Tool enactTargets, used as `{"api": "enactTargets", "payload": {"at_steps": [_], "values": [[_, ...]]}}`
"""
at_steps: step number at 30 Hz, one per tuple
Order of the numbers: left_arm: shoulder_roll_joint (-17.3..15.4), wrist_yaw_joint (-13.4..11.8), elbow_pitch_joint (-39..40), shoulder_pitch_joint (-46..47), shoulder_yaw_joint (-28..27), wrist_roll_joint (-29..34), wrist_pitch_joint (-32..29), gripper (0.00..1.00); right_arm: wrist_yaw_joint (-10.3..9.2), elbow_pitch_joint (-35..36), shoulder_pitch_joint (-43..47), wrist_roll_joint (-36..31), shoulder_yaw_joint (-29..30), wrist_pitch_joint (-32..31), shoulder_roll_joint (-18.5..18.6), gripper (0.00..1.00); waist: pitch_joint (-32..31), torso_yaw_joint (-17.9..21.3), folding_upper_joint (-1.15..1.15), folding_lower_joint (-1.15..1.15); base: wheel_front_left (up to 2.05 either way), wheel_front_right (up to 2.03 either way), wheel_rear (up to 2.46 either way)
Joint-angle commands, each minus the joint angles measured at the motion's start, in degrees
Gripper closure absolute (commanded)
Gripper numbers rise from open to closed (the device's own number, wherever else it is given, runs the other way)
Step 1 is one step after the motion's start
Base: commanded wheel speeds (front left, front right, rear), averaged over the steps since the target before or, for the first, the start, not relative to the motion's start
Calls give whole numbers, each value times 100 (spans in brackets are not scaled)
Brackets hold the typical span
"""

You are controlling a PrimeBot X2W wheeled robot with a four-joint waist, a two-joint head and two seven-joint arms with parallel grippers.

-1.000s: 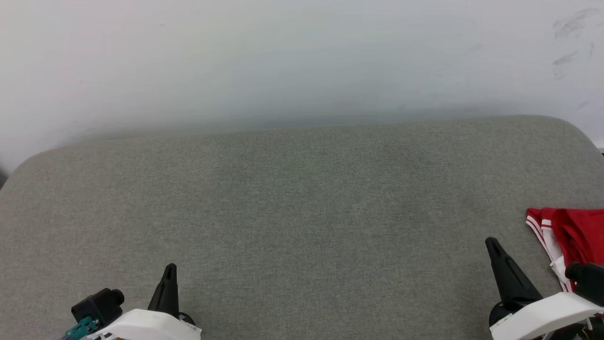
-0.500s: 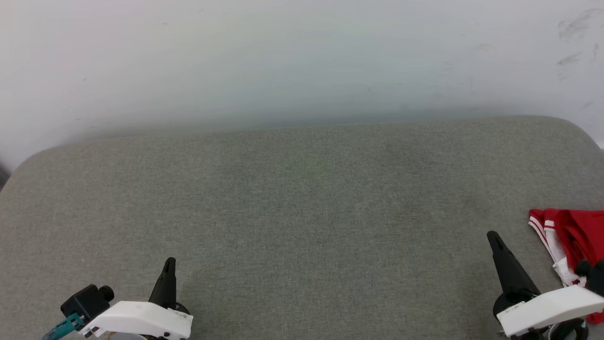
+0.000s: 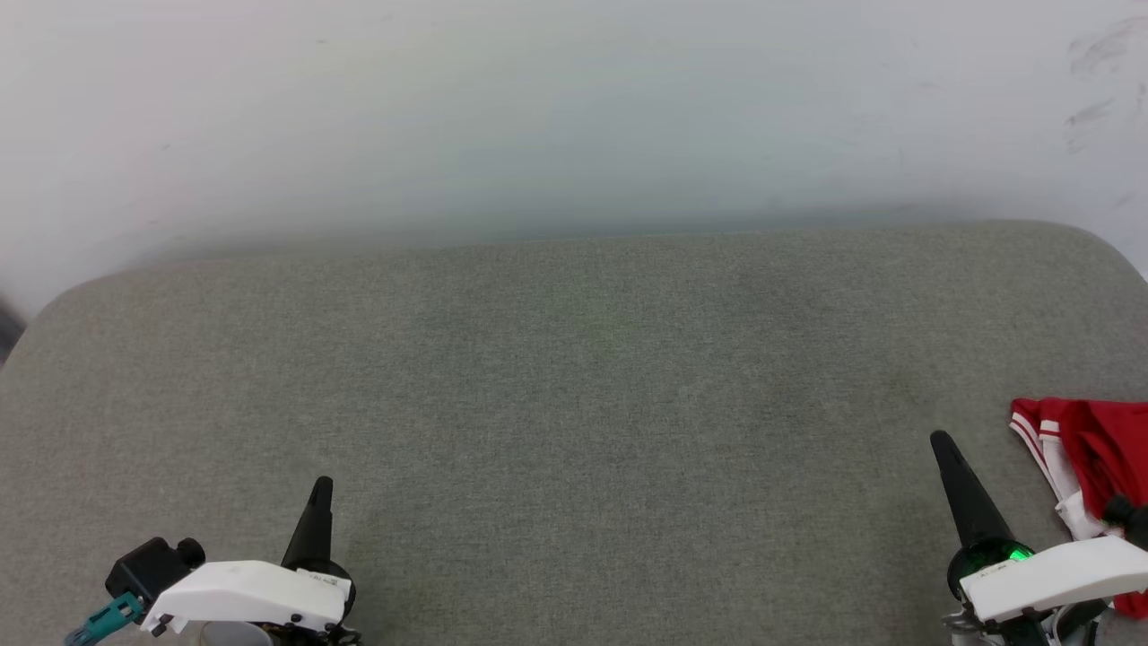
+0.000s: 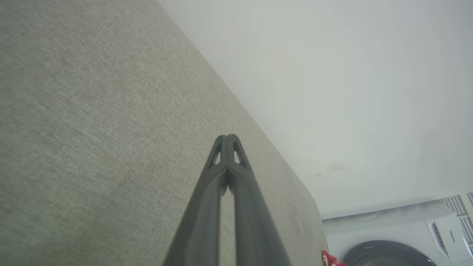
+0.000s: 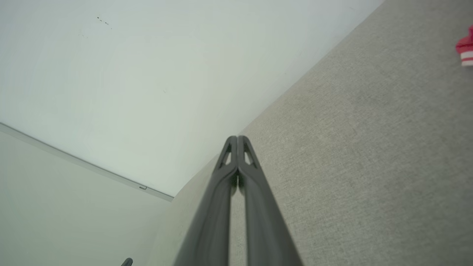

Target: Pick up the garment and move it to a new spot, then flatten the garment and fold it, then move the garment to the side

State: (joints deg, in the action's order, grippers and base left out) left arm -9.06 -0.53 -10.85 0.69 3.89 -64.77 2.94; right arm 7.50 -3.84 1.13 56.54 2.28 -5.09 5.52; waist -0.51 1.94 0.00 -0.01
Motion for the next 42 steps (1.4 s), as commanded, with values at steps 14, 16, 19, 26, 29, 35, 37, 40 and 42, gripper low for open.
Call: {"api": "enactTargets", "payload": {"at_steps": [14,16,19,26,29,35,37,40,42], "values": [[138,231,-50,269,-284,-766,-238,100,0,-232,-316,1010,81,6,-40,100,14,-39,0,1,0,0,0],[155,260,-62,277,-317,-853,-271,100,0,-270,-328,1129,90,5,-47,100,16,-44,0,1,0,0,0],[178,293,-79,293,-366,-982,-314,100,-1,-316,-362,1298,104,2,-56,100,19,-52,0,1,0,0,0],[247,377,-115,351,-463,-1273,-410,100,-1,-430,-423,1681,136,-5,-77,100,25,-71,0,1,0,0,0],[276,418,-131,373,-511,-1396,-445,100,-1,-476,-451,1841,147,-9,-84,100,28,-79,0,1,0,0,0],[326,484,-165,394,-587,-1623,-526,100,-1,-565,-507,2142,173,-17,-100,100,34,-95,0,1,0,0,0],[340,505,-173,412,-613,-1700,-547,100,-1,-596,-516,2241,181,-19,-105,100,36,-100,0,1,0,0,0],[361,536,-189,434,-655,-1810,-586,100,-1,-639,-540,2380,194,-22,-114,100,39,-108,0,1,0,0,0],[377,559,-198,447,-683,-1881,-610,100,-1,-665,-561,2471,202,-26,-119,100,40,-114,0,1,0,0,0]]}}
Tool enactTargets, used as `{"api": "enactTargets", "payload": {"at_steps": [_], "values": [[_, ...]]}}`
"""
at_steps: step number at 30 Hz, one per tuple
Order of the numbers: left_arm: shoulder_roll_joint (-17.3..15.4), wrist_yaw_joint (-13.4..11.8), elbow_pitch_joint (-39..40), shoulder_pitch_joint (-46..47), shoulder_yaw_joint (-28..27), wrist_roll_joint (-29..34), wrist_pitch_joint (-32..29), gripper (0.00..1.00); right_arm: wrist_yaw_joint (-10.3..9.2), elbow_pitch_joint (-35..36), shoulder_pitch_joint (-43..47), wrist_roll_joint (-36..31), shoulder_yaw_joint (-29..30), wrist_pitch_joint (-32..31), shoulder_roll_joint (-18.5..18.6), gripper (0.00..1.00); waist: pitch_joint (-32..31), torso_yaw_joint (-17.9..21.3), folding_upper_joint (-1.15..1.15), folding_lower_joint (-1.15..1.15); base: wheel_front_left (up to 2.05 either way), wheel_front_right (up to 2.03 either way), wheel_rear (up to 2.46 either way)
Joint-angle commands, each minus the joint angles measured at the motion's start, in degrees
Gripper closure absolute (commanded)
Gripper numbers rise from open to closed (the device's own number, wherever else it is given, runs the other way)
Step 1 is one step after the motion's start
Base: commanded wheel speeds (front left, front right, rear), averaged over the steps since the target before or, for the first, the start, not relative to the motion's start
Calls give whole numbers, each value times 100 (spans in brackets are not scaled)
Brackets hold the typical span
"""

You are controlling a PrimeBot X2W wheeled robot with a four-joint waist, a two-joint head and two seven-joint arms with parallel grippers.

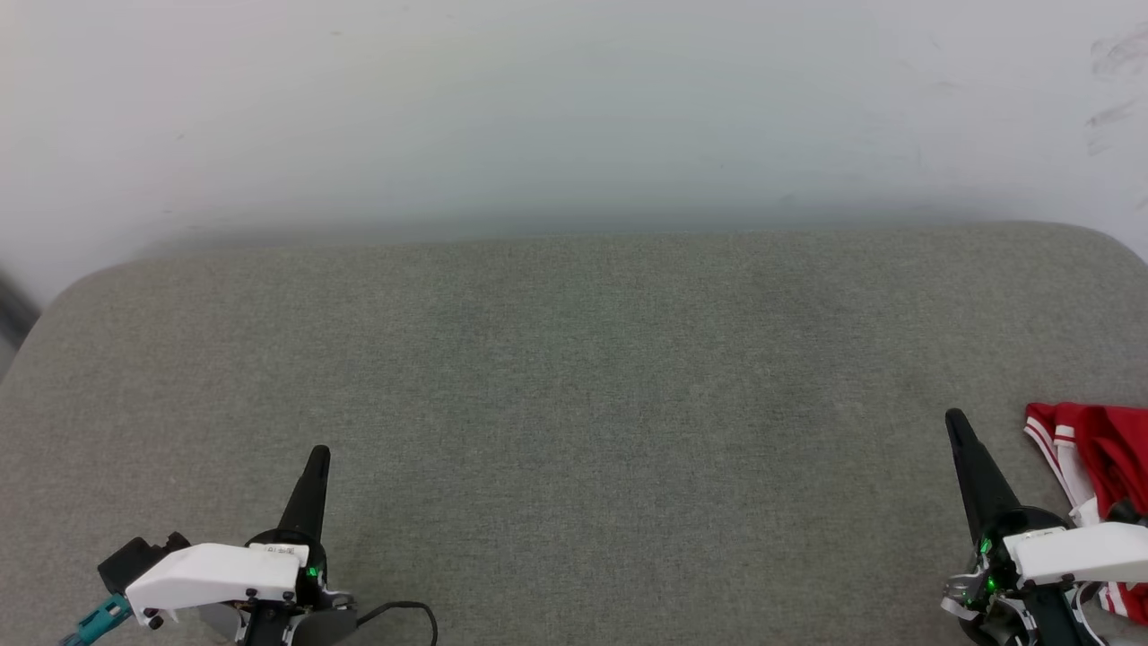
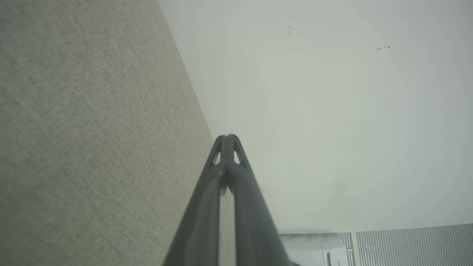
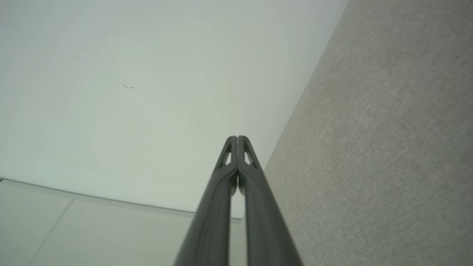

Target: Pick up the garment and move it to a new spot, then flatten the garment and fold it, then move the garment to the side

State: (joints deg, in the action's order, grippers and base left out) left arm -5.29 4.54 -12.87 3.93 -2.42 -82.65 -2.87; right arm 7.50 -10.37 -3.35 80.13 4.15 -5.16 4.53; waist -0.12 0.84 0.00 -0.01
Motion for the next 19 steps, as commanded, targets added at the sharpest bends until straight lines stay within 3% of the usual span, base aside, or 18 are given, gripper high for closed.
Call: {"api": "enactTargets", "payload": {"at_steps": [1,19], "values": [[9,67,0,131,-65,-126,-42,100,-1,-24,-121,160,20,-21,-22,100,2,-6,0,0,0,0,0],[141,217,-81,216,-266,-683,-229,100,-2,-243,-247,887,89,-33,-66,100,18,-51,0,1,0,0,0]]}}
